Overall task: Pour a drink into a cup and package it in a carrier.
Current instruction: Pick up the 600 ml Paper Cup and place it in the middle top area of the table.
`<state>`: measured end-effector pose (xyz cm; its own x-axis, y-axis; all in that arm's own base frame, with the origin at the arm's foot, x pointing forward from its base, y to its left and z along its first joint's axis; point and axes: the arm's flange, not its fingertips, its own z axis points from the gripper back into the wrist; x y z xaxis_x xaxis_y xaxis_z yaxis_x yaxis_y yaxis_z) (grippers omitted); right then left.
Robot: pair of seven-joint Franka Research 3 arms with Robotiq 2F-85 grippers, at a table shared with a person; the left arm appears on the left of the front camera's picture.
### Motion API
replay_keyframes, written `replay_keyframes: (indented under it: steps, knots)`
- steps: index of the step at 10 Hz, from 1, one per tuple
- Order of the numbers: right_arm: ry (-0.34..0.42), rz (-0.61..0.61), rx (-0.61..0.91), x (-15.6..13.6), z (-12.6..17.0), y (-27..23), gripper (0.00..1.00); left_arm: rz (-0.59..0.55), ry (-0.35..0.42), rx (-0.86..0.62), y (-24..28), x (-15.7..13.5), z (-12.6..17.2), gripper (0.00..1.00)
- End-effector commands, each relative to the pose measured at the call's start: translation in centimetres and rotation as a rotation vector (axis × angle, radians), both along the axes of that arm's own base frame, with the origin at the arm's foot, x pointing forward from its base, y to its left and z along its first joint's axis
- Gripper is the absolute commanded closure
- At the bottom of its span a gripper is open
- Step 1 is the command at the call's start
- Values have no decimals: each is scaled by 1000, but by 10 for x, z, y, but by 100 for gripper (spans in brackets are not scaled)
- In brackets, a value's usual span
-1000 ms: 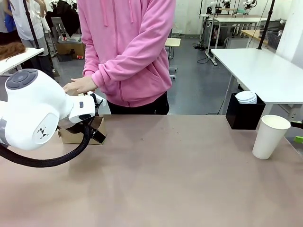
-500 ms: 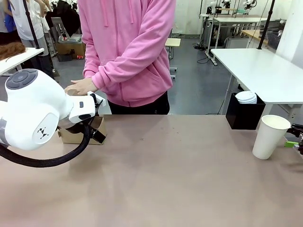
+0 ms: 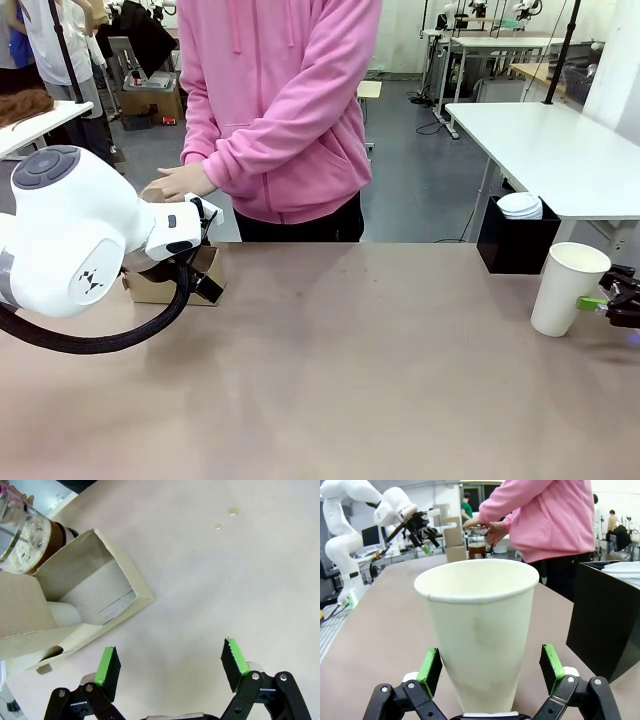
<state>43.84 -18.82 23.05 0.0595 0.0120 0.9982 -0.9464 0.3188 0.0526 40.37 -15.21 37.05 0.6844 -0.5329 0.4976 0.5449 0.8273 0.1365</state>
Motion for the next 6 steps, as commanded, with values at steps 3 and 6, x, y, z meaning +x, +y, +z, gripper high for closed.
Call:
replay_keyframes:
  steps: [3, 6]
  knots:
    - [22, -1, 6, 2, 7, 27, 0, 0, 0, -2, 0, 0, 0, 0]
    - [30, 26, 20, 6, 10, 45, 0, 0, 0, -2, 0, 0, 0, 0]
